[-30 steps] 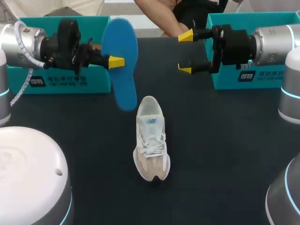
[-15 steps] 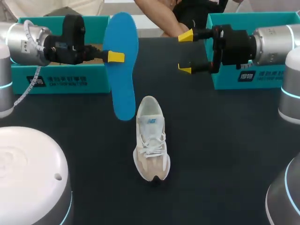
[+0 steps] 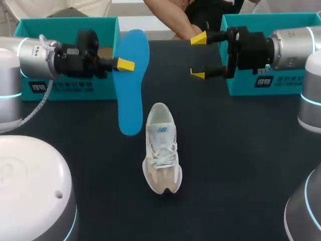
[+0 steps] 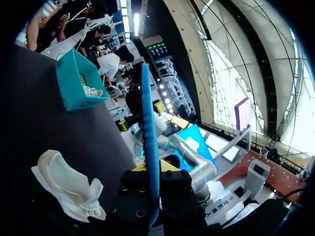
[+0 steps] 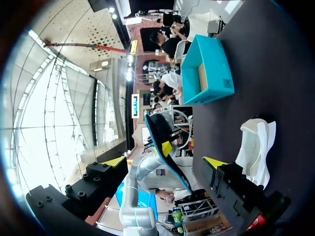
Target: Take the shoe out of the shoebox, open the shoe tongue, remove and reinsert the insole, then place the shoe into the shoebox
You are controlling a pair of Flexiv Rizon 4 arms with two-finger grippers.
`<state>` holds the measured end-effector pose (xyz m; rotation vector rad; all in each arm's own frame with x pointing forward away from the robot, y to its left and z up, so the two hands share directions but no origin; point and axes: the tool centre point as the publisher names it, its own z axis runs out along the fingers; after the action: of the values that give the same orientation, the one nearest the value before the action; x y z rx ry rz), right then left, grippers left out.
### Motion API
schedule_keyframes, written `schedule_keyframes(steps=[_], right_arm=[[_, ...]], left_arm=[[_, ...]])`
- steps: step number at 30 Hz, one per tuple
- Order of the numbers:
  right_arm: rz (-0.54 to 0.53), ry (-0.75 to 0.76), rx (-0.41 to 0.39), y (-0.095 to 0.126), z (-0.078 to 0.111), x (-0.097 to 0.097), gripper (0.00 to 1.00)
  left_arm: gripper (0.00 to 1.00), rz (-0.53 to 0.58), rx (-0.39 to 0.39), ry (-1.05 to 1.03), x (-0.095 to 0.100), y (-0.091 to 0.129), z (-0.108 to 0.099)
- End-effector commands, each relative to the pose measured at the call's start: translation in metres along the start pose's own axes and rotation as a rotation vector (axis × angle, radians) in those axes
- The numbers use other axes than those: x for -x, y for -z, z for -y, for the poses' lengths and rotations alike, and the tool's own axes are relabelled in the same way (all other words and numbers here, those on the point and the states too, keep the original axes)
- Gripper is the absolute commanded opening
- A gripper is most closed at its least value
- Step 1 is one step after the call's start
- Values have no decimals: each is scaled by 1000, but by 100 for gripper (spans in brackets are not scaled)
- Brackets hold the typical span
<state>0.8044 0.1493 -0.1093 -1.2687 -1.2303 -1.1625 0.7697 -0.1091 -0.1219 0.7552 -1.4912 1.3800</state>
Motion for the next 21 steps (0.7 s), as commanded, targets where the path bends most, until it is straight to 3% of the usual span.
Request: schedule_keyframes(steps=[1, 13, 16, 21], right_arm=[[1, -1, 2, -2, 0, 0, 100], [12, 28, 8, -7, 3, -1, 100], [171, 33, 68, -19, 11, -5, 100], [294, 65, 90, -34, 23, -11, 100]], left_arm=[[0, -54, -38, 552, 14, -2, 0], [0, 44, -90, 579, 36, 1, 6], [0, 51, -96, 551, 40, 0, 9], [0, 63, -106, 481, 42, -1, 13]])
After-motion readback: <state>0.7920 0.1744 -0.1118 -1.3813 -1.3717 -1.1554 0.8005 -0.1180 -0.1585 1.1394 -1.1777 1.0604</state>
